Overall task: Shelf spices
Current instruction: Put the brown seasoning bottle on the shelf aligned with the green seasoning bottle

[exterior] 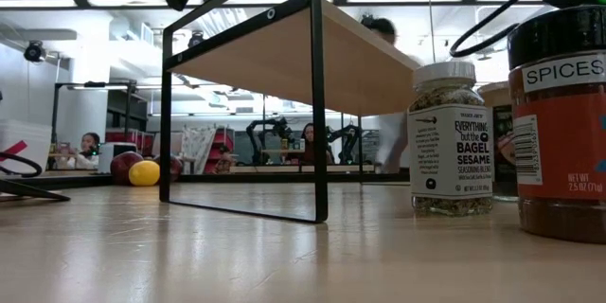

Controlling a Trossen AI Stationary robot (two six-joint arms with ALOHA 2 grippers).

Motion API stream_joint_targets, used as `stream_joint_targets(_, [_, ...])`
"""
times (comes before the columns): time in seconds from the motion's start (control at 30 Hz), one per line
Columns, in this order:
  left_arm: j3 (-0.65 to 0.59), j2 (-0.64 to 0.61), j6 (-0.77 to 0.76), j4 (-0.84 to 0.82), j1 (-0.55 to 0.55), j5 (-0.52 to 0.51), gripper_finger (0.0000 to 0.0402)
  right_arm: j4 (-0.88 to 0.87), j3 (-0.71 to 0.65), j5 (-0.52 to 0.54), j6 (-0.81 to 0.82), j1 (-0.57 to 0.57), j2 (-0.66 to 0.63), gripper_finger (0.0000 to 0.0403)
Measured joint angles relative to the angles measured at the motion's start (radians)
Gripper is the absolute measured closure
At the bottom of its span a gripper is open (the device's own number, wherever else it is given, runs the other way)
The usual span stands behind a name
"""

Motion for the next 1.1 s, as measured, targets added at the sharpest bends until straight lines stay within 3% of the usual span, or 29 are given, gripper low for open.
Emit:
stream_joint_targets(0.47, [0.0,0.0,-0.008,0.005,0.0,0.005,0.0275,0.049,-0.085,-0.06,0.028,0.0,0.007,0.0137])
stream_joint_targets(0.8, [0.0,0.0,-0.008,0.004,0.0,0.005,0.0265,0.079,-0.089,-0.062,0.005,0.0,0.005,0.0186])
stream_joint_targets(1.0, [0.0,0.0,-0.008,0.003,0.0,0.006,0.0272,0.07,-0.068,-0.115,-0.038,-0.001,0.008,0.0235])
stream_joint_targets(1.1, [0.0,0.0,-0.008,0.004,0.0,0.006,0.0276,0.041,-0.017,-0.139,-0.071,0.0,0.007,0.0236])
